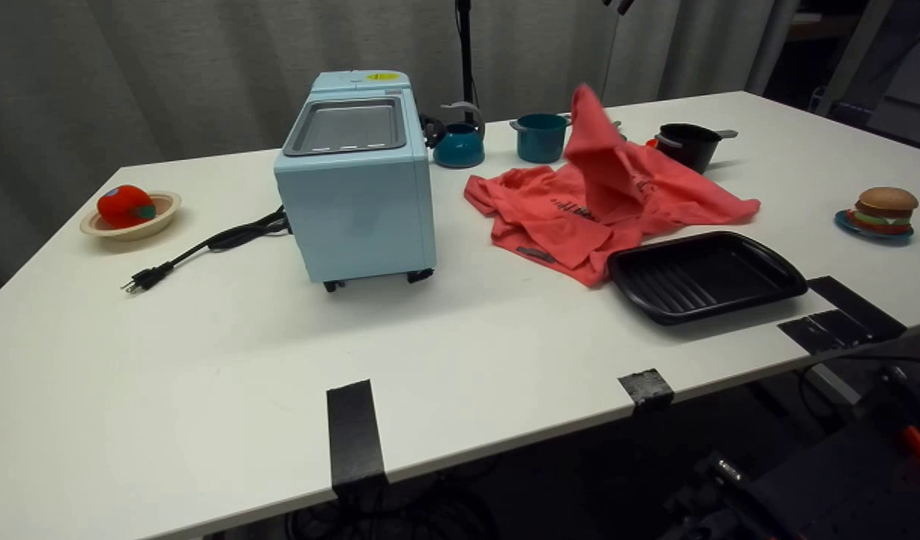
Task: Fold the sweatshirt twice
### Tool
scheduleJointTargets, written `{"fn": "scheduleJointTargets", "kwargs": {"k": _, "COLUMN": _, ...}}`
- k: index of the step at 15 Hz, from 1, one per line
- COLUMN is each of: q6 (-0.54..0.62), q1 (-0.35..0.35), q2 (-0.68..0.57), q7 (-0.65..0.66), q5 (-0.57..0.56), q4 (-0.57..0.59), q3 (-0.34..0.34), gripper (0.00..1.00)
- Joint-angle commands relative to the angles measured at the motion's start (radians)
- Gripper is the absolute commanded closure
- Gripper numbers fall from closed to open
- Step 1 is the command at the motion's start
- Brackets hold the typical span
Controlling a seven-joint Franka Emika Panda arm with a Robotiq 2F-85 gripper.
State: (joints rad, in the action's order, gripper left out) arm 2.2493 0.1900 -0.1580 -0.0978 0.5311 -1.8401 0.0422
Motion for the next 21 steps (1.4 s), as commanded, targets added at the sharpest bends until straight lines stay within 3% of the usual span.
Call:
{"fn": "scheduleJointTargets", "kwargs": {"k": 1, "q6": -0.011, "q1": -0.003, "q2": -0.017, "q7": -0.03, "q5": 0.021, "q4": 0.037, "q3": 0.013, "gripper": 0.41}}
{"fn": "scheduleJointTargets", "kwargs": {"k": 5, "q6": 0.01, "q1": 0.009, "q2": -0.023, "q7": 0.006, "q5": -0.023, "q4": 0.011, "q3": 0.048, "gripper": 0.1}}
{"fn": "scheduleJointTargets", "kwargs": {"k": 7, "q6": 0.009, "q1": 0.022, "q2": -0.042, "q7": 0.016, "q5": -0.044, "q4": -0.002, "q3": 0.073, "gripper": 0.0}}
{"fn": "scheduleJointTargets", "kwargs": {"k": 17, "q6": -0.036, "q1": 0.106, "q2": -0.327, "q7": 0.078, "q5": -0.109, "q4": 0.055, "q3": 0.13, "gripper": 0.0}}
{"fn": "scheduleJointTargets", "kwargs": {"k": 18, "q6": -0.002, "q1": 0.109, "q2": -0.265, "q7": 0.043, "q5": -0.089, "q4": -0.006, "q3": 0.113, "gripper": 0.0}}
{"fn": "scheduleJointTargets", "kwargs": {"k": 21, "q6": 0.007, "q1": 0.112, "q2": -0.291, "q7": 0.046, "q5": -0.093, "q4": -0.004, "q3": 0.109, "gripper": 0.0}}
